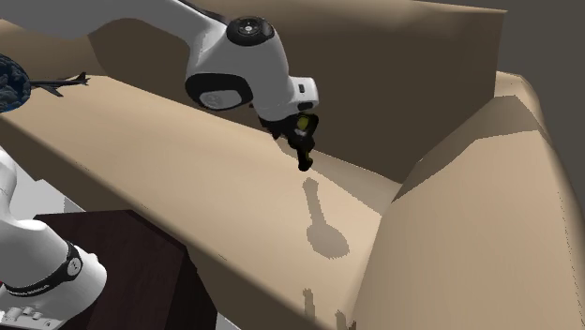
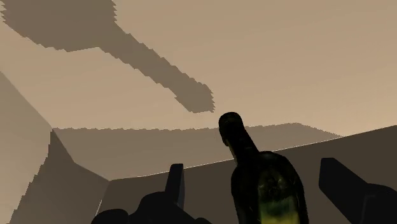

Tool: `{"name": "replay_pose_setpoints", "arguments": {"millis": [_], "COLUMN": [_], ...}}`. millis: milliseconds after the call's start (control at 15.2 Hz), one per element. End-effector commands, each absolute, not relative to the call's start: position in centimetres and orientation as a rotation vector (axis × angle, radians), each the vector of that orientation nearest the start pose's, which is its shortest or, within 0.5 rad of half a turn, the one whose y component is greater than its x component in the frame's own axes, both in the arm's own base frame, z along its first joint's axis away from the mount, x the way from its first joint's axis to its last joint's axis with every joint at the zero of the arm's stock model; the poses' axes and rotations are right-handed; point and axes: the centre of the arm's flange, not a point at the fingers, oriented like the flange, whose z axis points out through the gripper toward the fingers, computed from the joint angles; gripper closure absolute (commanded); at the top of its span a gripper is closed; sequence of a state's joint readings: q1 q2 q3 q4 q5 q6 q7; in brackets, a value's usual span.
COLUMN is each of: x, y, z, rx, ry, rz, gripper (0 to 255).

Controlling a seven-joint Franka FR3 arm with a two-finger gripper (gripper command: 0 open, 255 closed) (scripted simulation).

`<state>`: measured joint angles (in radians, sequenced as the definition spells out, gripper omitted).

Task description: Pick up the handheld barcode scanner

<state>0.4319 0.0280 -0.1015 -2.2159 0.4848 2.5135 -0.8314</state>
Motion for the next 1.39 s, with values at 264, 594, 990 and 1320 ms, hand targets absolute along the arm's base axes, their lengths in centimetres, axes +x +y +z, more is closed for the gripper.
{"name": "replay_pose_setpoints", "arguments": {"millis": [264, 594, 990, 1320], "x": [55.0, 55.0, 55.0, 55.0], "y": [24.0, 24.0, 24.0, 24.0], "z": [36.9, 34.3, 32.9, 32.9], "rx": [-2.448, -2.448, -2.448, -2.448], "ry": [-1.332, -1.332, -1.332, -1.332], "rz": [-0.571, -0.571, -0.571, -0.571], "gripper": [0, 0, 255, 255]}}
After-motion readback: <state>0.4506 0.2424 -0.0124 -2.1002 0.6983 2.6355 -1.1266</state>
